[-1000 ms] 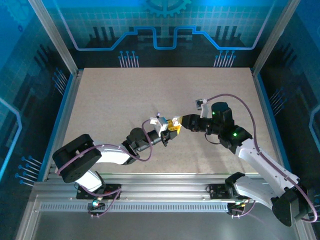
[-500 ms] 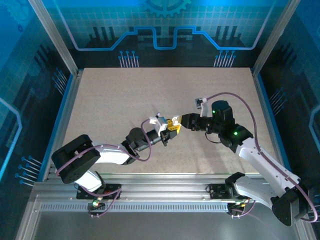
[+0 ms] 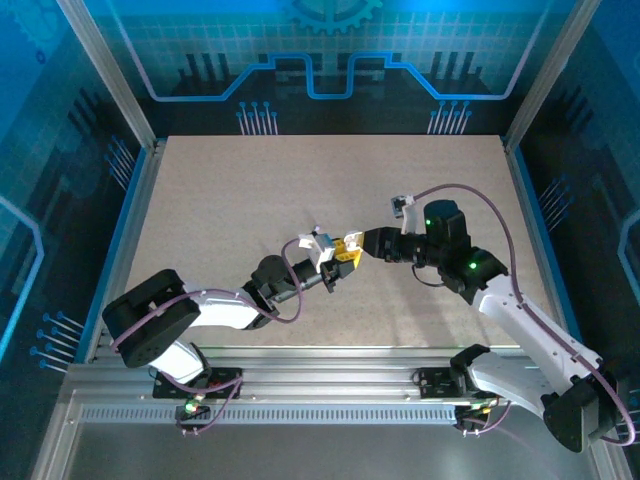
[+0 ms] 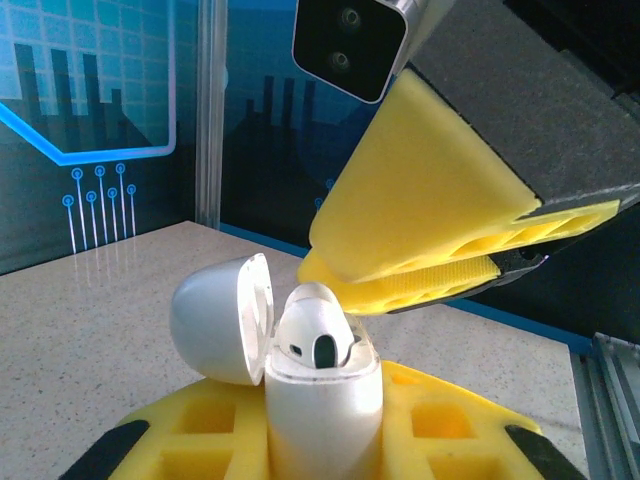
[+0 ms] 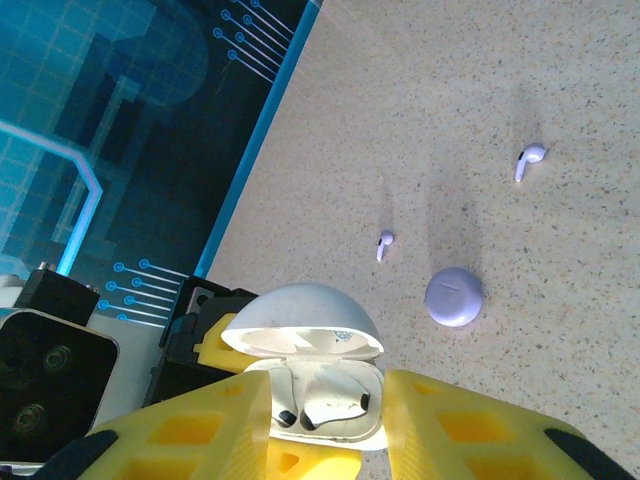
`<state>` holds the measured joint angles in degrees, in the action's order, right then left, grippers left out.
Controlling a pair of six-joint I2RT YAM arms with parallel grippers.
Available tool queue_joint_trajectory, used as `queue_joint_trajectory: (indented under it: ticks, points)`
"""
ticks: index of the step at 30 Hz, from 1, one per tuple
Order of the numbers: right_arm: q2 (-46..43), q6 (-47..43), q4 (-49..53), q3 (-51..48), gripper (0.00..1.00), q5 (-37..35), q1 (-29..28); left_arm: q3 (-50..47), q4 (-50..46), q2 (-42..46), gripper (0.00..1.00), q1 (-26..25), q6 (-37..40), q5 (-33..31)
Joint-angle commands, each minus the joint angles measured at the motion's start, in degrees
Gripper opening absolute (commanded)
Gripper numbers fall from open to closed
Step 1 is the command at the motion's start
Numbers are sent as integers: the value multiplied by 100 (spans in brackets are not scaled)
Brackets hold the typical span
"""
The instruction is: Insert the wireless bluetooth earbuds into the charging case
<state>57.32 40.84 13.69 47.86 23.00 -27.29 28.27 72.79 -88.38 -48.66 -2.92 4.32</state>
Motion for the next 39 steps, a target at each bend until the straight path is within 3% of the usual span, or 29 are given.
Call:
queue_joint_trajectory:
  ticks: [1,13,22,27,31,39]
  points:
    - [-45,-123,365,151,37,55,79,30,627,190,17,-21,4,34]
    - [-260,-231,402,203,45,228,265,8,570,268,17,-29,-16,43]
    - [-753,-724,75,131,63,953,689,12,333,537,17,-68,-190,303]
    - [-1073,-1667,98,136,75,1315,851,11,74,765,17,-73,-179,531]
    - [-1268,-2893,167,136,82,2030,931,53,-134,920,17,-73,-165,798]
    - [-1043,-5300,1313,556,84,3045,973,108,-396,1157,18,-73,-132,1129]
